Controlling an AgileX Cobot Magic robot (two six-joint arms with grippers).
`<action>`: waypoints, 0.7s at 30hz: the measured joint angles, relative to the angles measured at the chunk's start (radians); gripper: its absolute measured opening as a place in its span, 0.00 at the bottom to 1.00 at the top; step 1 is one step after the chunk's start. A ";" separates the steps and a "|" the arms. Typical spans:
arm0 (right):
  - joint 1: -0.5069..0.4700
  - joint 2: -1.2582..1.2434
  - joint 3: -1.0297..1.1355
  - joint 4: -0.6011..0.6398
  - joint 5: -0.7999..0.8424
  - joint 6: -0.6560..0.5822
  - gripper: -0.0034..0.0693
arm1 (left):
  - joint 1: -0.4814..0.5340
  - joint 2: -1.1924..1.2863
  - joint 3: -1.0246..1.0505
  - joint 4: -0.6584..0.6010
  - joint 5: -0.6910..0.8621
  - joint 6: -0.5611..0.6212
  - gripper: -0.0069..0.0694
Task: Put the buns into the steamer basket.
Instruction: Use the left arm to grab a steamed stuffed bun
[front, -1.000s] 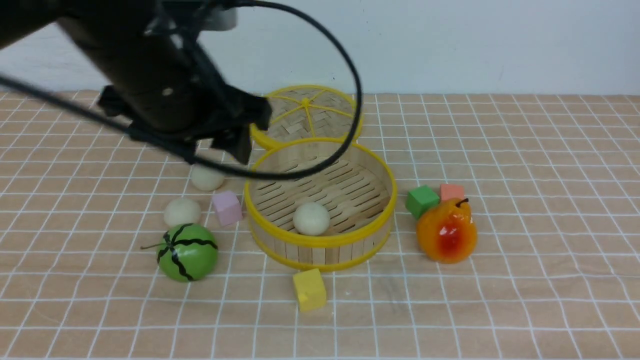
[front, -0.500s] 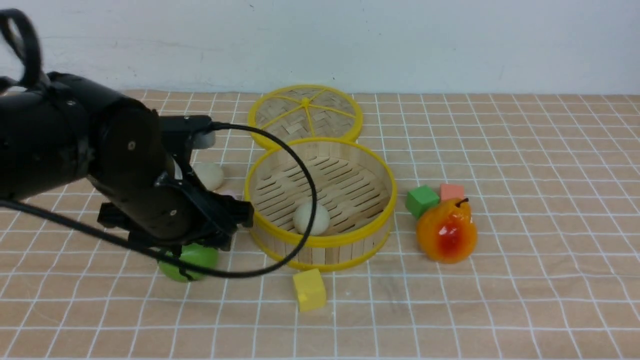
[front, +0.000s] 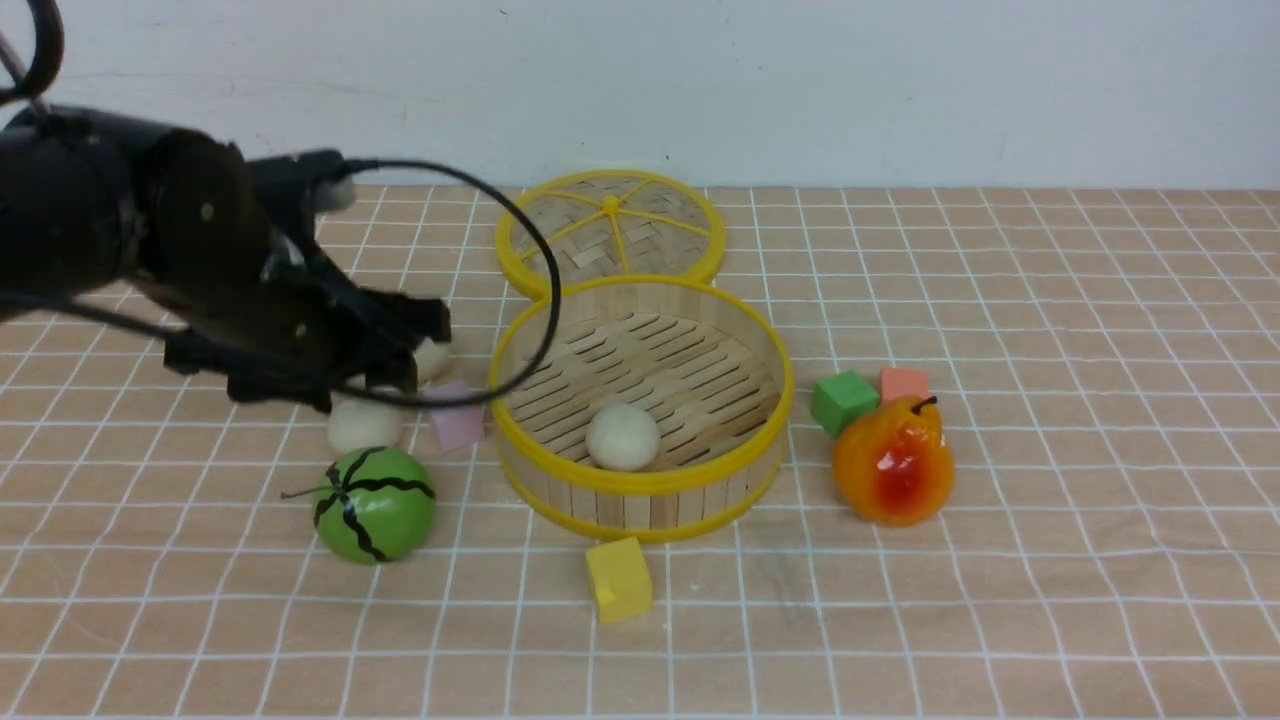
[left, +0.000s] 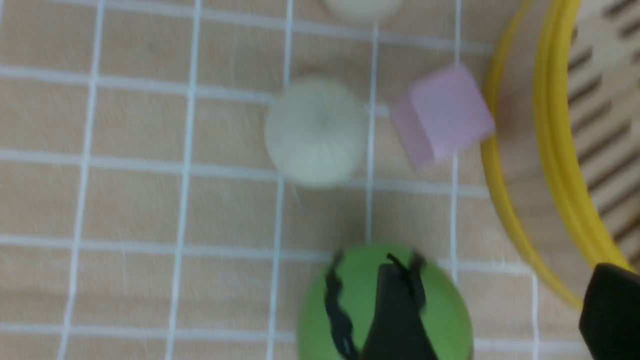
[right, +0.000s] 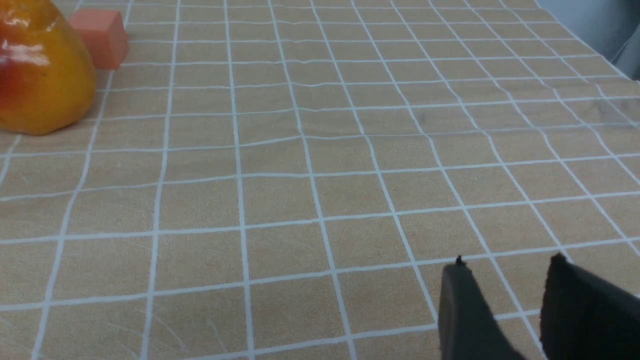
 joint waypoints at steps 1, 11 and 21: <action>0.000 0.000 0.000 0.000 0.000 0.000 0.38 | 0.021 0.040 -0.045 -0.007 0.016 0.001 0.68; 0.000 0.000 0.000 0.000 0.000 0.000 0.38 | 0.059 0.264 -0.247 -0.006 0.091 0.020 0.59; 0.000 0.000 0.000 0.000 0.000 0.000 0.38 | 0.059 0.338 -0.253 0.024 0.071 0.021 0.58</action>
